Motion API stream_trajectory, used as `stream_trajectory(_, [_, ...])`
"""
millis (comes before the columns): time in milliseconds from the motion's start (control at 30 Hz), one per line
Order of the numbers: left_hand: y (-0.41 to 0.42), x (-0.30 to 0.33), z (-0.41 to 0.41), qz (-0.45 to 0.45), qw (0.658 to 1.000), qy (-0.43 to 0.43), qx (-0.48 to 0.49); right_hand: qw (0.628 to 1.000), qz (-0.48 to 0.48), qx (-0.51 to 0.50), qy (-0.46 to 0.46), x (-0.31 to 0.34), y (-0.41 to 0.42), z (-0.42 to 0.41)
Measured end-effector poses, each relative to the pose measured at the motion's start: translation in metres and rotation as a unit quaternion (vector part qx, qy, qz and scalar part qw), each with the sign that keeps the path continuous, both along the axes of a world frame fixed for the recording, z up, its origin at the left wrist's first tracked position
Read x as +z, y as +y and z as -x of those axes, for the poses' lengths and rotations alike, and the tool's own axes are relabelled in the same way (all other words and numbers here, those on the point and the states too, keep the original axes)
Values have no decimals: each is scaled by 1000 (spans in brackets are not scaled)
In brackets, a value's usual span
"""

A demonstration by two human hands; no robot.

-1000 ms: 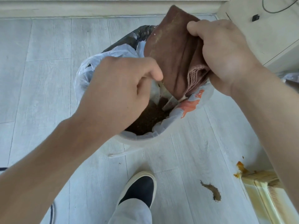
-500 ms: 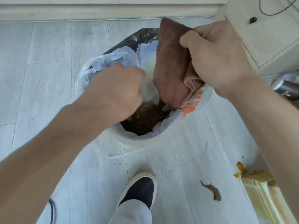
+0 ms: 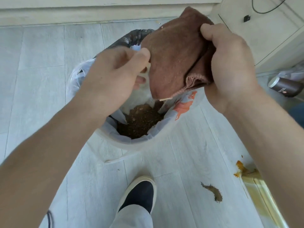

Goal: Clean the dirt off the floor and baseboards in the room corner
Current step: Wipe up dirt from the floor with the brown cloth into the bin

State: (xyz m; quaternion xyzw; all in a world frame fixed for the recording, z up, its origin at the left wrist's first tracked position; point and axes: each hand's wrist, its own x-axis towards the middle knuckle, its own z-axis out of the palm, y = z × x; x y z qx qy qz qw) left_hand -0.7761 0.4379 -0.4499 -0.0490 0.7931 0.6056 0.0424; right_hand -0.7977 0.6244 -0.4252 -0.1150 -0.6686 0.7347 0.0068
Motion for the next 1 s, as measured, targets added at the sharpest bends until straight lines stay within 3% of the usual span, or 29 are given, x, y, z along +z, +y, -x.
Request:
stream_trajectory(100, [17, 5, -4, -168, 982, -76, -35, 997, 71, 9, -13, 0, 10, -8])
stream_trajectory(200, [31, 11, -6, -241, 965, -76, -70, 993, 110, 27, -37, 3, 22, -22])
stream_trajectory(333, [53, 12, -11, -215, 973, -30, -83, 996, 45, 58, -45, 8, 47, -47])
stream_trajectory(500, [86, 7, -27, -216, 967, 4, -138, 999, -46, 20, 17, 15, 76, -79])
stream_trajectory(600, [108, -4, -41, -238, 957, -32, -165, 995, -72, -43, 53, 17, 89, -94])
stream_trajectory(700, [128, -16, -54, -307, 924, -111, -198, 990, -109, -67, 54, 17, 99, -107])
stream_trajectory(867, [148, -28, -70, -429, 851, -189, -236, 999, -21, -46, 4, 10, 101, -120])
stream_trajectory(1000, [154, -49, -73, -394, 860, -215, -241, 996, 0, -49, -71, -16, 105, -130])
